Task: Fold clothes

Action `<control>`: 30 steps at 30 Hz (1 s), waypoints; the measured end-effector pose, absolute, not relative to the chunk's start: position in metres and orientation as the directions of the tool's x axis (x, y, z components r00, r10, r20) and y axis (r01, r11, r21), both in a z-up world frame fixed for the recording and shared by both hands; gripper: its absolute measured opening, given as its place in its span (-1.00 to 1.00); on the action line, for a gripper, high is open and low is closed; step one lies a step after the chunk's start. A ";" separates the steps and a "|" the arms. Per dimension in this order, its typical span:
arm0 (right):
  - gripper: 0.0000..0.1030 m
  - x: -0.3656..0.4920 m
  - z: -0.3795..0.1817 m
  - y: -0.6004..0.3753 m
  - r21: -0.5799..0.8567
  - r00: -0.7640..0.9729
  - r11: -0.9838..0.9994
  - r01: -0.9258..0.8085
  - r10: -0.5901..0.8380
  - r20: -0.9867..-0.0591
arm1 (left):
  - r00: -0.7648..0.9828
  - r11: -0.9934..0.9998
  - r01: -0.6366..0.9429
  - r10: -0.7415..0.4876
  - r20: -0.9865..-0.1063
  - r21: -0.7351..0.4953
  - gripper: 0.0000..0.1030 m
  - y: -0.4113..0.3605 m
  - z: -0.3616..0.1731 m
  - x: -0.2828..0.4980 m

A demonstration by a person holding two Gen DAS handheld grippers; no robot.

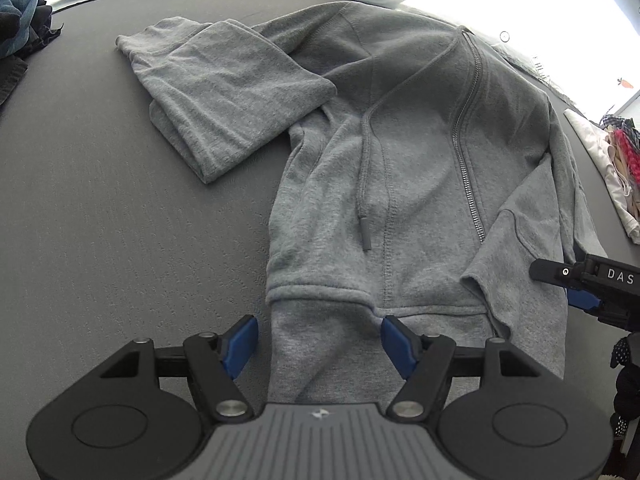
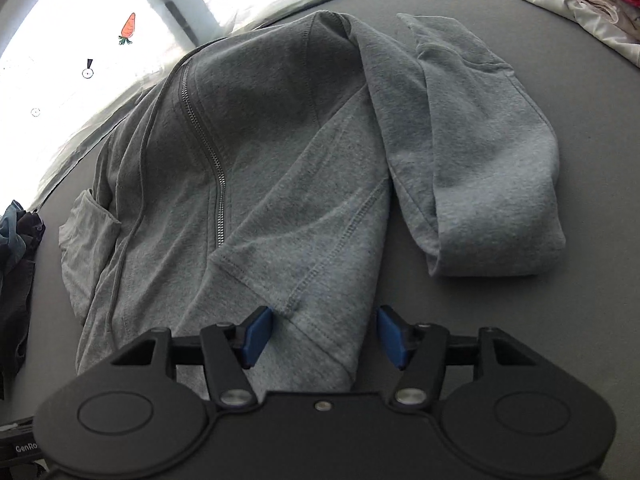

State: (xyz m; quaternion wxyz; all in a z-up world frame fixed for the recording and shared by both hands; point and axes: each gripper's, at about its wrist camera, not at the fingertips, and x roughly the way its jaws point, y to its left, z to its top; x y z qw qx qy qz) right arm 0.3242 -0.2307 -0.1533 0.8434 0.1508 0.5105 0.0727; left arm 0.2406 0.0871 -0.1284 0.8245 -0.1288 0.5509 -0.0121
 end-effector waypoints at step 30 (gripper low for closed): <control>-0.07 0.246 -0.125 -0.287 0.291 0.457 0.934 -0.206 0.355 -0.815 | 0.429 0.869 -0.404 -0.094 -0.898 -0.285 -0.57 0.056 -0.088 0.149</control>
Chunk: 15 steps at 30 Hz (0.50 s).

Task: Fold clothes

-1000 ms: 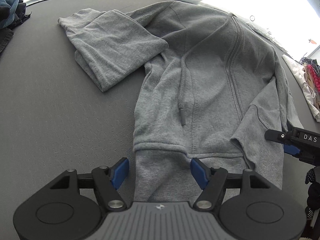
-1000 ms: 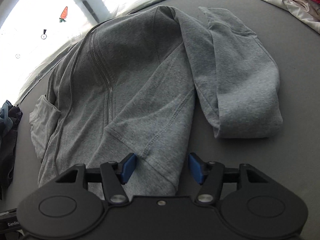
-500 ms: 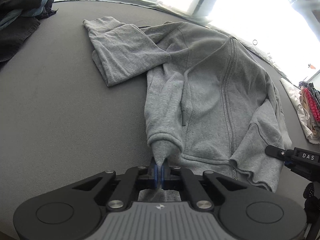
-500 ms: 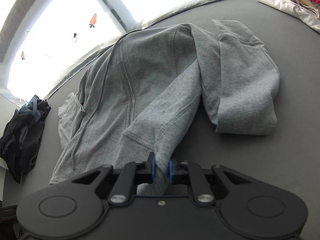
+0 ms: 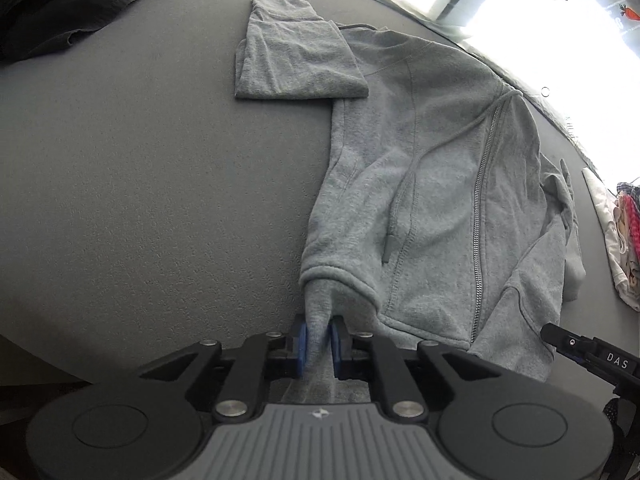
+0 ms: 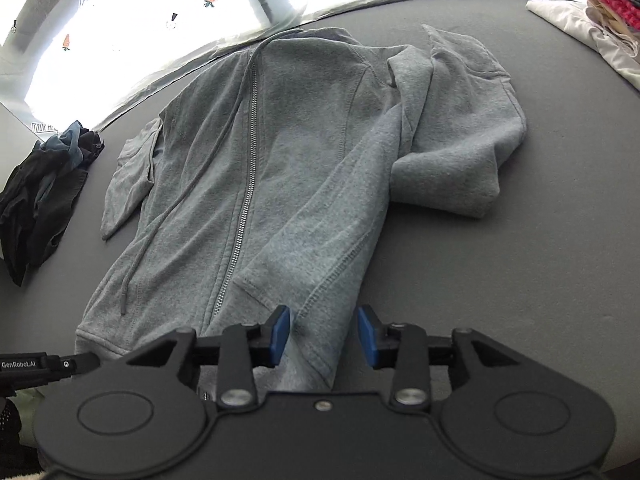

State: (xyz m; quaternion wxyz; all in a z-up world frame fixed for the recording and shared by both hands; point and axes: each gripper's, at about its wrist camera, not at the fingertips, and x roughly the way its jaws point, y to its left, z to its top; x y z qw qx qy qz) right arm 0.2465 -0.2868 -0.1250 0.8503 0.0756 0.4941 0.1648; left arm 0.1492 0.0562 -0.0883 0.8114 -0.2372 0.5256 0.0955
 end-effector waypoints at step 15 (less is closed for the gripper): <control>0.71 0.303 -0.094 -0.273 0.129 0.655 0.986 -0.107 0.167 -0.737 | 0.534 0.920 -0.340 0.019 -0.845 -0.195 0.40 0.091 -0.048 0.236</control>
